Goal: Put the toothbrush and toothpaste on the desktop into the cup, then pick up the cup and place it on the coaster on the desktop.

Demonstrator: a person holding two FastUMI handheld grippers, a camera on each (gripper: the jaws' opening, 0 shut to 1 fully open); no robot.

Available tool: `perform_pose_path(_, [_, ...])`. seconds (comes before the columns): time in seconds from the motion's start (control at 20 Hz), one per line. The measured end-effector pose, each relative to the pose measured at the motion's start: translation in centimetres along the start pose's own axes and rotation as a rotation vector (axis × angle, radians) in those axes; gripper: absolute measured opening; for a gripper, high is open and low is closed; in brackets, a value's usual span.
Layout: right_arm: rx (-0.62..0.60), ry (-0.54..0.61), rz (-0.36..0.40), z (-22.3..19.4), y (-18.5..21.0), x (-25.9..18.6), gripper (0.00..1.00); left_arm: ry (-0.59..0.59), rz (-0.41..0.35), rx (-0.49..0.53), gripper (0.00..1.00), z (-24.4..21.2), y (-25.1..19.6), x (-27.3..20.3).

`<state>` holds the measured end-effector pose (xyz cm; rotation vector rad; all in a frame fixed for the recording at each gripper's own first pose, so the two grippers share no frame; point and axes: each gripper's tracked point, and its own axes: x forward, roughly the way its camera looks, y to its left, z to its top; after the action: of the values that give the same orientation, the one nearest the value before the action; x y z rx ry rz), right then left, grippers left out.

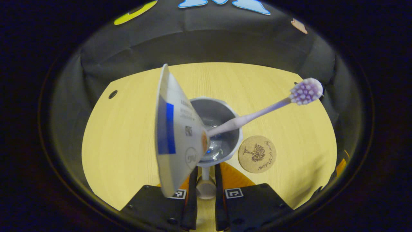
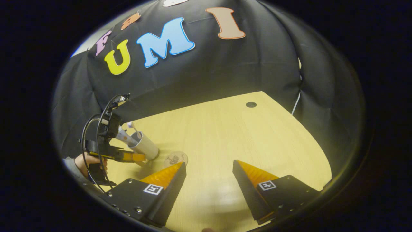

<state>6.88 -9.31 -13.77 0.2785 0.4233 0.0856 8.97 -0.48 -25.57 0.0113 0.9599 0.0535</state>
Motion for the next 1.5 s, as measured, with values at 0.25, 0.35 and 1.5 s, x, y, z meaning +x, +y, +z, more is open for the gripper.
perform_pose_path(0.25, [0.0,-0.005,0.002,0.0,0.1,-0.3,0.92,0.012,-0.092,0.032,0.29,-0.3,-4.4,-1.4])
perform_pose_path(0.35, [-0.003,-0.009,0.0,0.0,0.1,-0.7,0.92,0.034,-0.14,0.04,0.29,-0.8,-6.4,-1.6])
perform_pose_path(1.5, [0.031,-0.027,-0.042,-0.3,-1.6,-3.6,0.92,0.155,-0.148,0.122,0.34,-3.0,-11.0,0.6])
